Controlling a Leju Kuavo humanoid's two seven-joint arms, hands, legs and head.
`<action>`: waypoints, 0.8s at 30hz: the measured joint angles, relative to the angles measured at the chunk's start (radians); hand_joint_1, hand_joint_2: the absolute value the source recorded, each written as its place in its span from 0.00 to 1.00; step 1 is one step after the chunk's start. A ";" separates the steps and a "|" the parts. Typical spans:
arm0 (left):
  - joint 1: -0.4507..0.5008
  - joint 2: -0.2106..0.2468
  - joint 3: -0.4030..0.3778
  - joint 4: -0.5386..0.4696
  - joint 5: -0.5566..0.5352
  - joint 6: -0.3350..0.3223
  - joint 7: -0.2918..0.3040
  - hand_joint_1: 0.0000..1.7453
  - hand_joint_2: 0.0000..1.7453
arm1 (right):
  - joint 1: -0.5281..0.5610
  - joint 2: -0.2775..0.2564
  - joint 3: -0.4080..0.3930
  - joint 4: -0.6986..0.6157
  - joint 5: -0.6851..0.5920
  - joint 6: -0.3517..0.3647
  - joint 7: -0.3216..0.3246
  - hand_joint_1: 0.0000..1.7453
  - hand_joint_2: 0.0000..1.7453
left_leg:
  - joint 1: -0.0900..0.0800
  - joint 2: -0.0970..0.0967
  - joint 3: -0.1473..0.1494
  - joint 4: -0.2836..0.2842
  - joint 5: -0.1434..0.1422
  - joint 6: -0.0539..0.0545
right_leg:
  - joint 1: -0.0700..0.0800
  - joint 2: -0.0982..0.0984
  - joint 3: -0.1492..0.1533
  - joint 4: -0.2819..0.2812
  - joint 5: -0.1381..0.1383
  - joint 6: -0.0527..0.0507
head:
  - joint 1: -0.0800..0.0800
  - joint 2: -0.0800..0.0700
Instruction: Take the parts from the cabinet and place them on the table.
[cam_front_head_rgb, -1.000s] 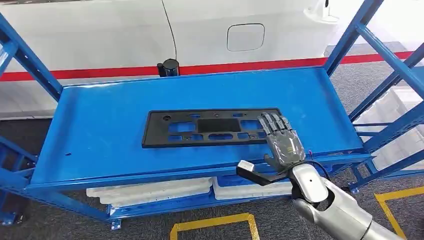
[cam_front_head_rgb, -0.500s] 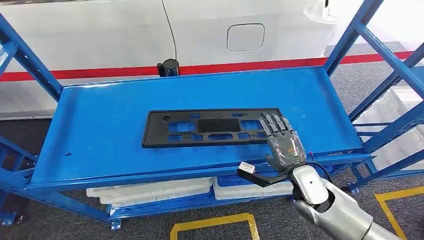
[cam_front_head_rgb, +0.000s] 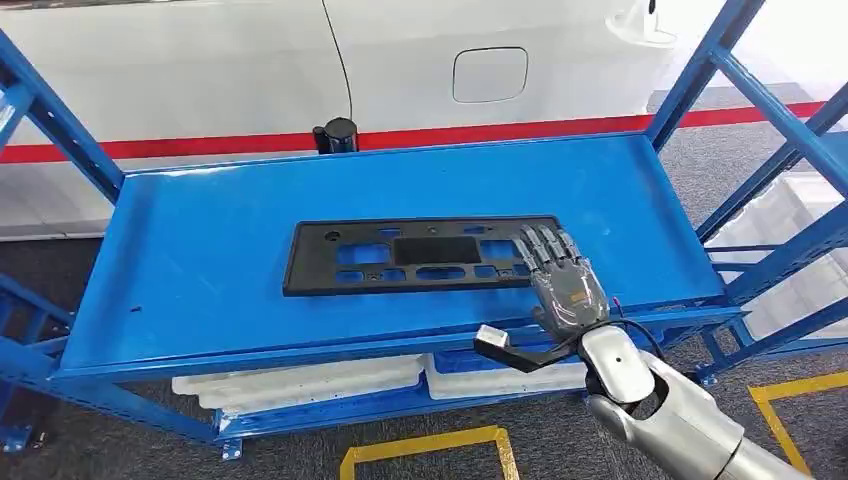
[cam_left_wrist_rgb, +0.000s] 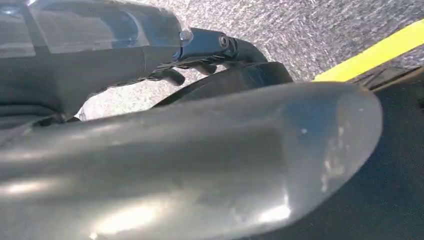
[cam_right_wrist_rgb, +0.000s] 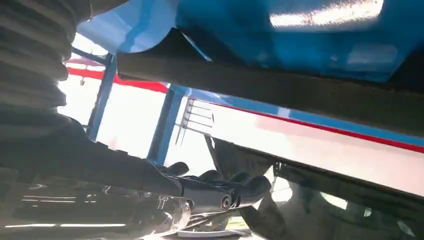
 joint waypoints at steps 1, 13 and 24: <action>0.000 0.000 0.000 0.000 0.000 0.000 0.000 0.00 0.00 | 0.000 0.000 0.000 0.000 0.000 0.000 0.000 0.00 1.00 | 0.000 0.000 0.000 0.000 0.000 0.000 | 0.000 0.000 0.000 0.000 0.000 0.000 | 0.000 0.000; -0.003 0.069 -0.008 0.000 -0.017 0.018 -0.019 0.00 0.00 | -0.024 0.094 0.058 0.080 0.081 -0.137 -0.043 0.00 1.00 | 0.002 0.011 0.001 0.000 0.000 0.000 | 0.001 0.004 0.000 0.001 0.000 0.000 | 0.001 0.000; -0.010 0.168 -0.008 0.000 0.036 0.081 -0.096 0.00 0.00 | -0.148 0.327 0.166 0.211 0.069 -0.275 -0.098 0.00 1.00 | 0.006 0.020 0.003 -0.001 0.000 -0.002 | 0.005 0.012 -0.002 0.003 0.002 -0.004 | -0.001 0.000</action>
